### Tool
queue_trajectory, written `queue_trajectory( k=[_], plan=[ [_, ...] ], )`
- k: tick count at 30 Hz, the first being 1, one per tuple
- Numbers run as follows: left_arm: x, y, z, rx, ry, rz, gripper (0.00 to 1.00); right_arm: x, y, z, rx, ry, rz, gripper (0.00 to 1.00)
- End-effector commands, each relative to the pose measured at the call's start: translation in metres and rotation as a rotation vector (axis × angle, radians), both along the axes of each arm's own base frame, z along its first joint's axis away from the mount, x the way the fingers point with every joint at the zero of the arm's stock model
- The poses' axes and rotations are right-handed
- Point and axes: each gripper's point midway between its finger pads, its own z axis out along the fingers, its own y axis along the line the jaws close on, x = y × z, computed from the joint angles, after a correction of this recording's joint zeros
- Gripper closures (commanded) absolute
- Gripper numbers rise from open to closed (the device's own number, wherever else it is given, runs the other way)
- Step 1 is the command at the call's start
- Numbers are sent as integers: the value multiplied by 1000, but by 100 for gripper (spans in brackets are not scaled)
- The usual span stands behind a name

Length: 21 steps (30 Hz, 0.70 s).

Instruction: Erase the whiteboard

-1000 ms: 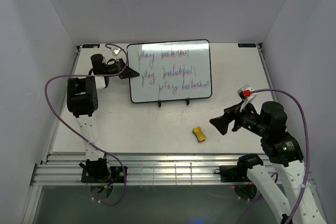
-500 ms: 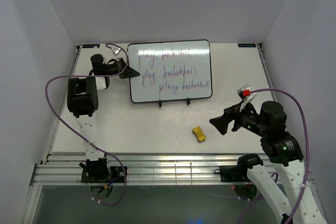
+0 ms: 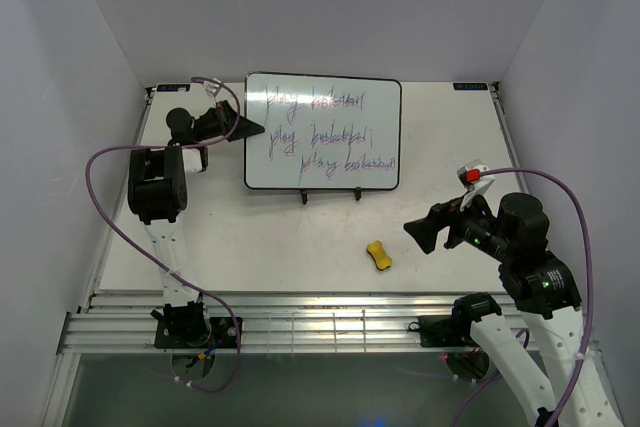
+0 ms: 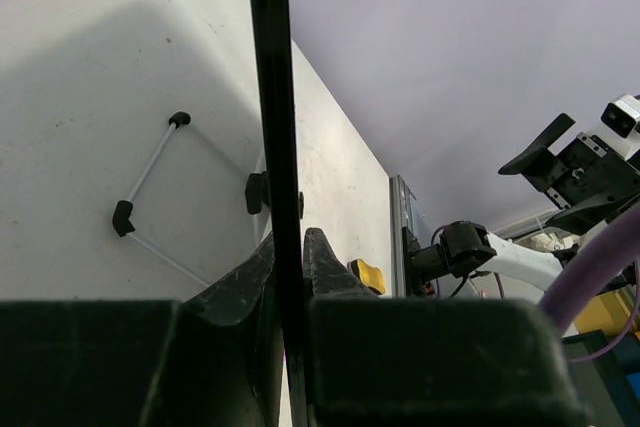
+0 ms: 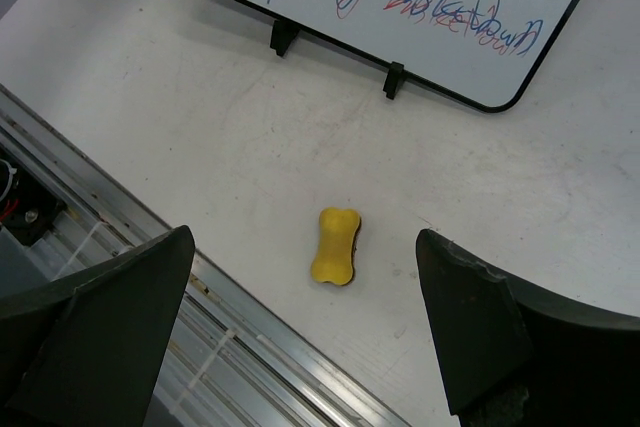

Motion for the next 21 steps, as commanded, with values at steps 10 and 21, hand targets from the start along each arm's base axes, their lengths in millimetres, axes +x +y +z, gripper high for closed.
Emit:
queue_trajectory(
  k=[10,21],
  plan=[
    [6,8,89,-30,-134,121,100,4,-4,14,5,-30,-38,3],
    [-3,-1,138,-116,-119,141,100,8,-5,12,12,-23,-60,4]
  ],
)
